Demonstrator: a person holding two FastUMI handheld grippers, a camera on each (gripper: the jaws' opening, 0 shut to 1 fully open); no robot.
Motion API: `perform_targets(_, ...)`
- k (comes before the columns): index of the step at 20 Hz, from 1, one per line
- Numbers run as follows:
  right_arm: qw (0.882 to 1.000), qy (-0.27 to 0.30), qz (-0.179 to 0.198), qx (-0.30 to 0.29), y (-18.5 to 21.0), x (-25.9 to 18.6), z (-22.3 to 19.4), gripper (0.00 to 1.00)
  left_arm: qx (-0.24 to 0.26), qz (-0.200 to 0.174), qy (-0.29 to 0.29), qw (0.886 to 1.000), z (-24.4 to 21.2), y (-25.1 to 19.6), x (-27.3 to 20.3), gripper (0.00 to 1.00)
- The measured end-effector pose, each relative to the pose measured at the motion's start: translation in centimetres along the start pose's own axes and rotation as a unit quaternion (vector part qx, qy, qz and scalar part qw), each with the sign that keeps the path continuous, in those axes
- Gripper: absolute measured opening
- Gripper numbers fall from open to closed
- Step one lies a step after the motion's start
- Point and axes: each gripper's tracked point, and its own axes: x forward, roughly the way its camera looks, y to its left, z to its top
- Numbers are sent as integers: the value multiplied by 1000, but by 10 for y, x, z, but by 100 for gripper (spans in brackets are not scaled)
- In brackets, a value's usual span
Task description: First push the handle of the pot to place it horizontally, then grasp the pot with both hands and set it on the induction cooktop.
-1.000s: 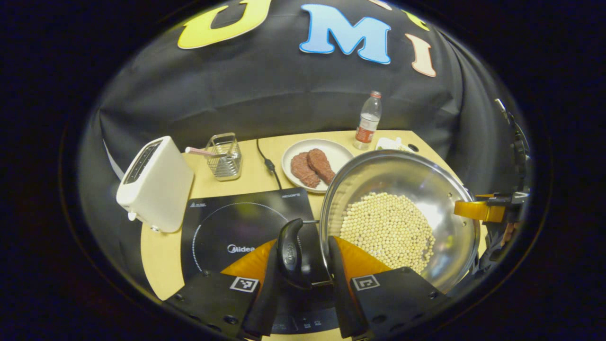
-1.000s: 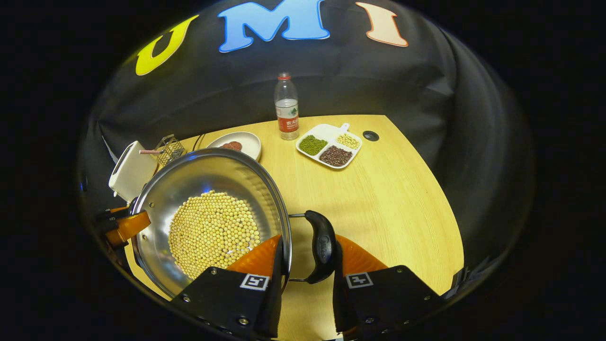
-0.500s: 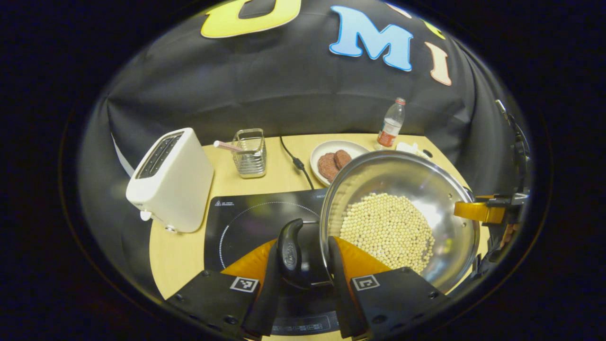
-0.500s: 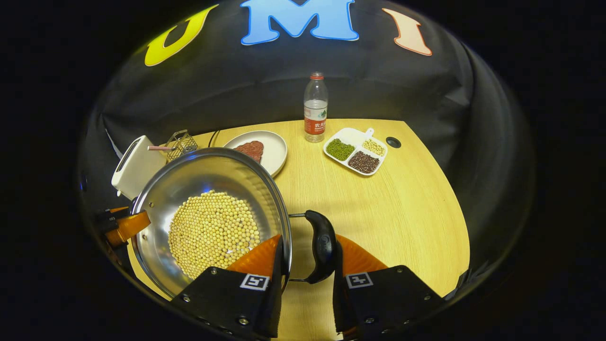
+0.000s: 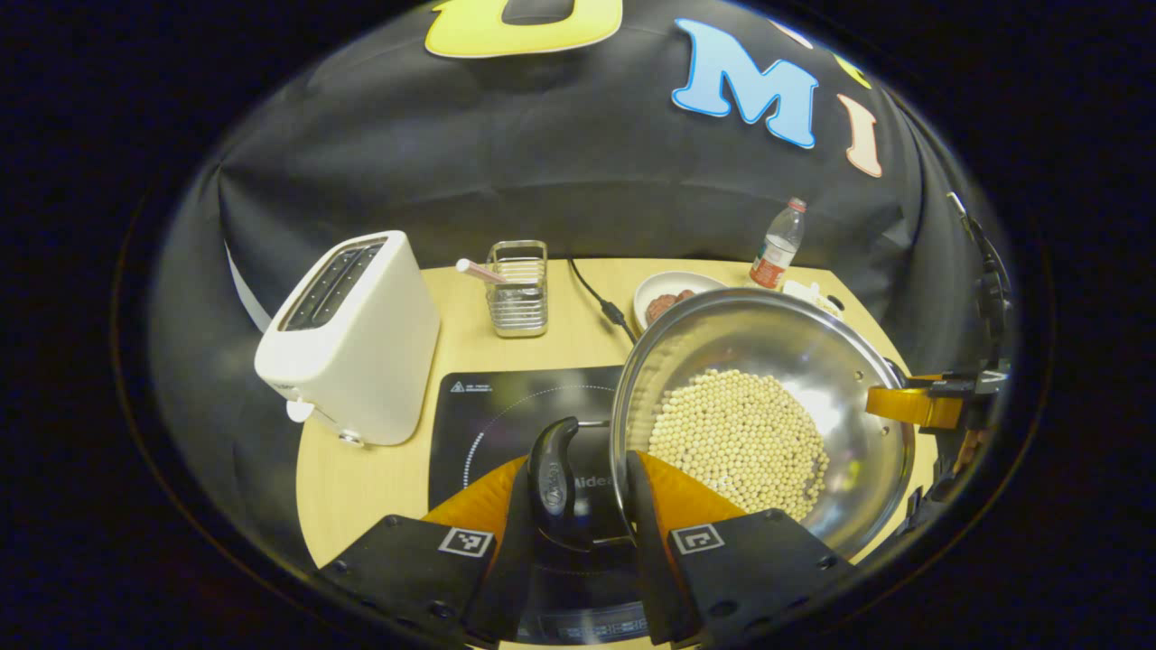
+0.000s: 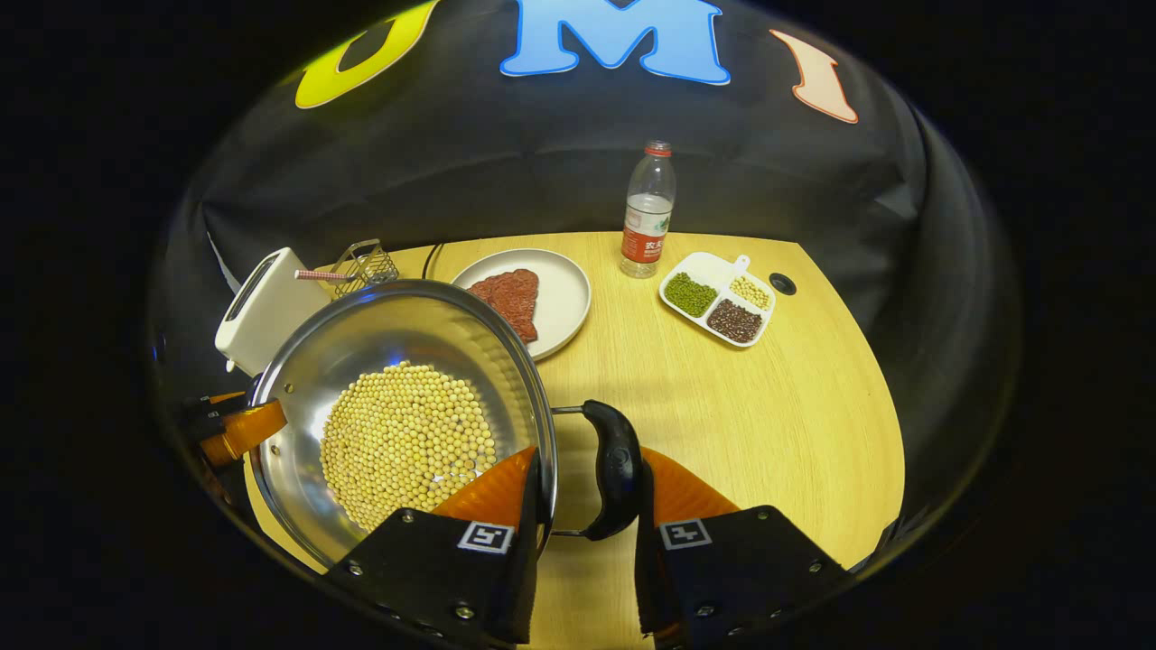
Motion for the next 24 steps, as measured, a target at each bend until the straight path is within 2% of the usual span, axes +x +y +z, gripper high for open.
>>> perform_targets(3, 1000, 1, 5, -6, 18, 3, 1, 44, 0, 9, -2, 1000, -1, 18, 0, 55)
perform_targets(4, 1000, 2, 6, -6, 24, 5, 0, 44, -2, 12, -1, 1000, -2, 25, -1, 58)
perform_targets(7, 1000, 6, 12, -6, 42, 9, -3, 44, -5, 19, -2, 1000, -4, 43, -3, 55)
perform_targets(8, 1000, 6, 13, -7, 48, 10, -3, 44, -5, 20, -2, 1000, -5, 50, -3, 57)
perform_targets(11, 1000, 8, 15, -6, 65, 13, -6, 44, -8, 23, 0, 1000, -9, 66, -5, 55)
perform_targets(12, 1000, 10, 16, -5, 70, 13, -9, 44, -8, 24, 2, 1000, -10, 71, -4, 58)
perform_targets(13, 1000, 12, 17, -5, 76, 14, -11, 44, -7, 24, 3, 1000, -10, 74, -6, 55)
perform_targets(16, 1000, 14, 16, -3, 88, 16, -13, 45, -5, 23, 6, 1000, -9, 80, -5, 58)
perform_targets(17, 1000, 15, 16, -4, 92, 16, -14, 45, -5, 23, 7, 1000, -8, 80, -3, 55)
perform_targets(19, 1000, 17, 16, -2, 99, 18, -16, 45, -6, 23, 10, 1000, -6, 80, -3, 57)
perform_targets(20, 1000, 17, 17, -1, 101, 19, -16, 44, -6, 23, 11, 1000, -4, 80, -4, 54)
perform_targets(23, 1000, 20, 15, 2, 108, 22, -18, 44, -4, 24, 13, 1000, -5, 77, -7, 55)
perform_targets(24, 1000, 22, 15, 3, 109, 24, -19, 44, -4, 23, 15, 1000, -4, 77, -6, 58)
